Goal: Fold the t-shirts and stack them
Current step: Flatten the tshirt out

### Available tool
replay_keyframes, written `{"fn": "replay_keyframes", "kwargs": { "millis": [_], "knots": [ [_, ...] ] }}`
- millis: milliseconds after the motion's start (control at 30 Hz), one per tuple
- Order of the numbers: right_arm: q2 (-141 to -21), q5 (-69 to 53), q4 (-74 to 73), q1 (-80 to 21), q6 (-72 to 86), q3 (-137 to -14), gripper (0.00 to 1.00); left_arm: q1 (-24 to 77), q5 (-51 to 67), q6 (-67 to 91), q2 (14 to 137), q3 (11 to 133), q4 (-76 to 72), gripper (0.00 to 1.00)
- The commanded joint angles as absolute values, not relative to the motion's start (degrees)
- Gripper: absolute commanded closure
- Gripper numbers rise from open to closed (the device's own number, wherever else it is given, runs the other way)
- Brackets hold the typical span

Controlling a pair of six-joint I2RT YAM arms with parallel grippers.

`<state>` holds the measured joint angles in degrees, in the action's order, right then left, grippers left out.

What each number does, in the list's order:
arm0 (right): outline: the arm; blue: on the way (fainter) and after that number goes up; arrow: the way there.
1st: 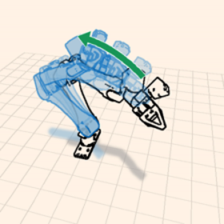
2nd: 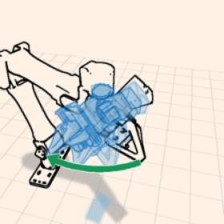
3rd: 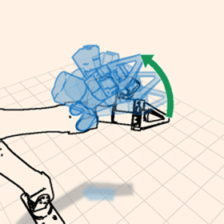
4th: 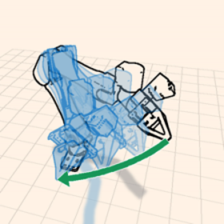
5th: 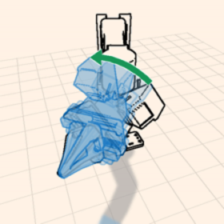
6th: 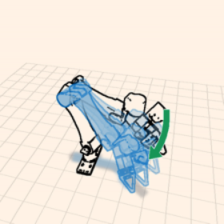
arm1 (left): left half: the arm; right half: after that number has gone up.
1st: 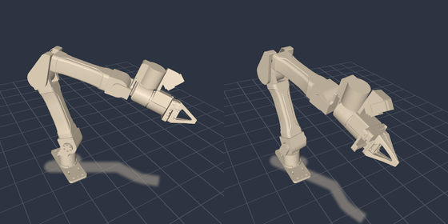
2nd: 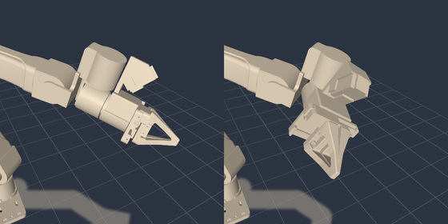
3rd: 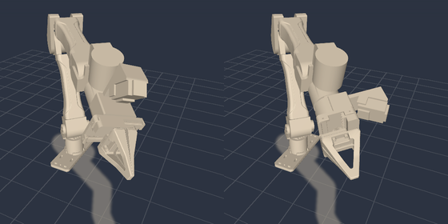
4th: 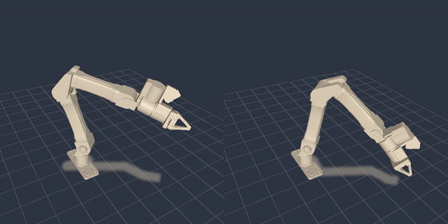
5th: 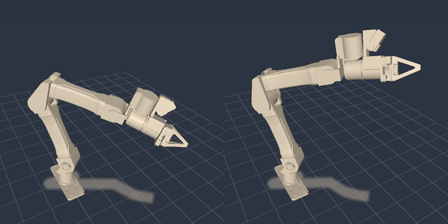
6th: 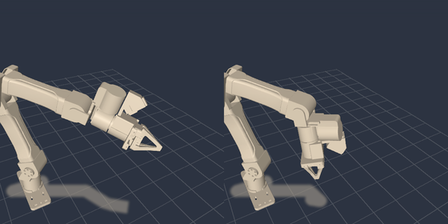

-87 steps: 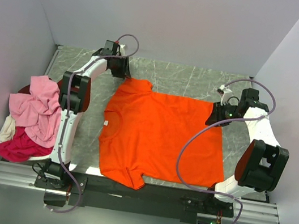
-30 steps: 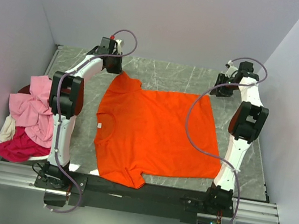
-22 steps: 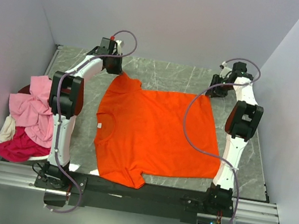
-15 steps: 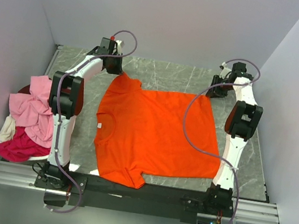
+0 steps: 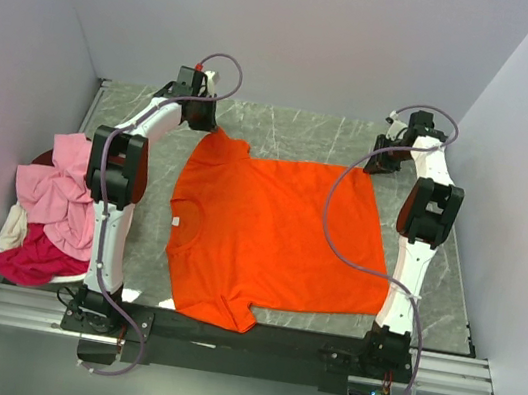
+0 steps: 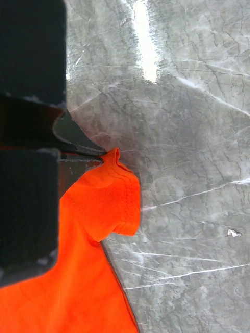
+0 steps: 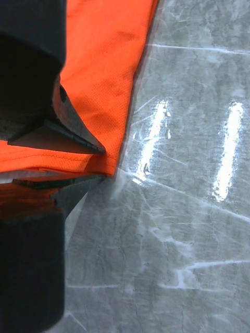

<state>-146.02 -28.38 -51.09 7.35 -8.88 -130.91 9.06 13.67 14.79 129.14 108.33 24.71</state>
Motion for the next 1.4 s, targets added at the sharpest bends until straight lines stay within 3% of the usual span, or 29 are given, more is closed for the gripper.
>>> {"fn": "replay_keyframes", "kwargs": {
  "millis": [0, 167, 200, 300, 1000, 1367],
  "knots": [
    [-145.54, -27.95, -53.7, 6.42, -10.19, -130.96, 0.71, 9.14, 14.94, 15.47, 125.42, 108.37, 23.82, 1.0],
    [-146.34, -27.51, -54.4, 5.98, -10.37, -131.66, 0.81, 9.14, 15.03, 15.47, 125.59, 108.28, 23.73, 0.99],
    [-146.16, -27.42, -54.23, 5.98, -10.2, -131.57, 0.9, 9.14, 14.94, 15.47, 125.6, 108.28, 23.82, 0.99],
    [-144.5, -26.54, -52.48, 5.98, -10.02, -130.87, 1.0, 9.14, 15.21, 15.47, 125.51, 108.37, 23.56, 1.0],
    [-114.98, -29.18, -37.27, 5.71, -8.53, -108.82, 1.0, 7.47, 15.82, 15.2, 110.32, 98.89, 17.67, 1.0],
    [-101.44, -30.15, -39.45, 5.62, -10.45, -104.85, 1.0, 7.29, 15.91, 15.82, 100.38, 96.07, 16.52, 1.0]
  ]
}}
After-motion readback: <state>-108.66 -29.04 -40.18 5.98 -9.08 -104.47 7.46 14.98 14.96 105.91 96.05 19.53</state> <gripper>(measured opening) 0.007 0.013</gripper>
